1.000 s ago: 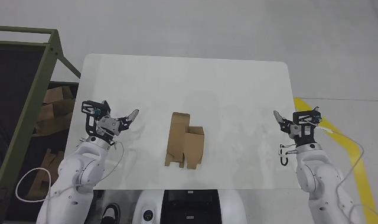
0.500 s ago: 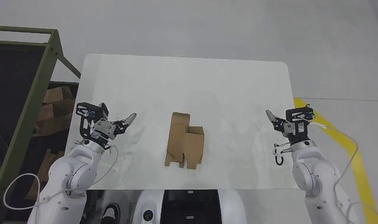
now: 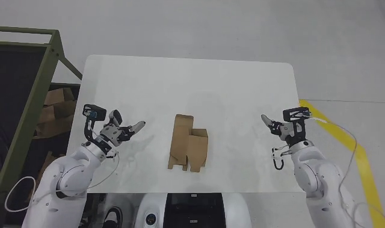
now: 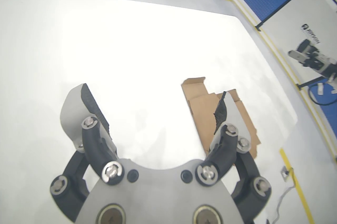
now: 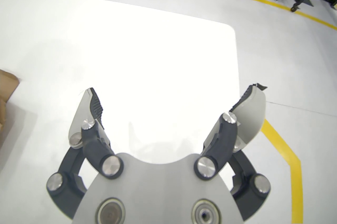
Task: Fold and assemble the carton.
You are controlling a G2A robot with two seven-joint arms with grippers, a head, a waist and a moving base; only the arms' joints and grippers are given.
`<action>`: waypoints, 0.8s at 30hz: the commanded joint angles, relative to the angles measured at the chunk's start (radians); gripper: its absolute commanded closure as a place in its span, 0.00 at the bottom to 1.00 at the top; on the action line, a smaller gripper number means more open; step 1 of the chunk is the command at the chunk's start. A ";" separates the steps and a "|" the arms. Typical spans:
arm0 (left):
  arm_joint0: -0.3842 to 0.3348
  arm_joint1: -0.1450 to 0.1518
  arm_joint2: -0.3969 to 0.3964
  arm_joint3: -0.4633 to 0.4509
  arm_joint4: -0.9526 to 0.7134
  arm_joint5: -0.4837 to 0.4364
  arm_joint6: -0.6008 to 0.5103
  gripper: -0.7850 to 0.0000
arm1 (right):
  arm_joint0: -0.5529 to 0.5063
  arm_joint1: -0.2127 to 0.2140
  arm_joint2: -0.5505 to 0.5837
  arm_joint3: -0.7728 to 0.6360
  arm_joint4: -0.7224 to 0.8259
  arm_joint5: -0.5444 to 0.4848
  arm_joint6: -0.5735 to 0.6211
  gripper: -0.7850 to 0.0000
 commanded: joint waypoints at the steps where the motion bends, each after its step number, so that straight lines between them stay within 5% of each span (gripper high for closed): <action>1: -0.002 0.005 -0.020 0.001 -0.092 -0.023 -0.071 0.00 | 0.017 -0.001 -0.018 0.002 0.020 -0.019 0.052 0.00; 8: -0.015 0.018 -0.052 0.001 -0.223 -0.026 -0.213 0.00 | 0.067 -0.001 -0.038 0.028 0.136 -0.105 0.183 0.00; 24: -0.018 0.018 -0.052 0.003 -0.215 0.001 -0.195 0.00 | 0.066 -0.002 -0.048 0.030 0.142 -0.098 0.173 0.00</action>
